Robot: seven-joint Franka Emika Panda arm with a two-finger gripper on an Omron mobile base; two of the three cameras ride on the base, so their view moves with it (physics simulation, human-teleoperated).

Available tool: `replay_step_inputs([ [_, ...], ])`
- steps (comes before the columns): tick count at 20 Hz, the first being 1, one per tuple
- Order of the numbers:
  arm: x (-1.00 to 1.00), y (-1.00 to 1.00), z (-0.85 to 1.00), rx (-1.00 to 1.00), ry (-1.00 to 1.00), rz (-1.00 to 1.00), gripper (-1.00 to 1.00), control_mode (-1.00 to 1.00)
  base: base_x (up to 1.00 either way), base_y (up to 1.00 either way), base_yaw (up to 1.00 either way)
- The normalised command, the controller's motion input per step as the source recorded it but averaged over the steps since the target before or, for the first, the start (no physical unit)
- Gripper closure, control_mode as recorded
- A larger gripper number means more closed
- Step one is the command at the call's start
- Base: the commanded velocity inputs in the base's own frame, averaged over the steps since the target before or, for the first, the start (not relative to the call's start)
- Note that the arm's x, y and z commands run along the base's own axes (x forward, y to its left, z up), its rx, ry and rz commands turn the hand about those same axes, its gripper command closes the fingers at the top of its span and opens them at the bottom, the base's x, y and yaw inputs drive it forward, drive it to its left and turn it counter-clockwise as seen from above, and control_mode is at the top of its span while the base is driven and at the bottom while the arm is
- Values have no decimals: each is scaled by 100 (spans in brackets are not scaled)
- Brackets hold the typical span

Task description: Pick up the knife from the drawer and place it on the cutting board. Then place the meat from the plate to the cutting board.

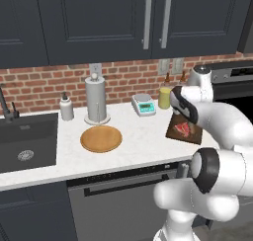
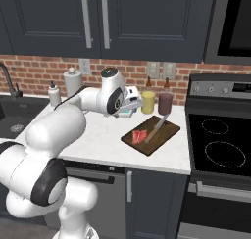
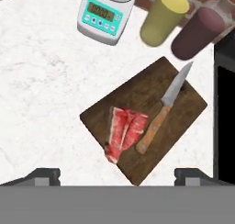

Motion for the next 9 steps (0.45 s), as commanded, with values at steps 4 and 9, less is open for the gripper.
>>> replay_step_inputs([
  [4,-99,49,14,8,-11,2,-100,-100,0,0,0],
  [9,-100,50,10,11,-26,0,-100,-100,0,0,0],
])
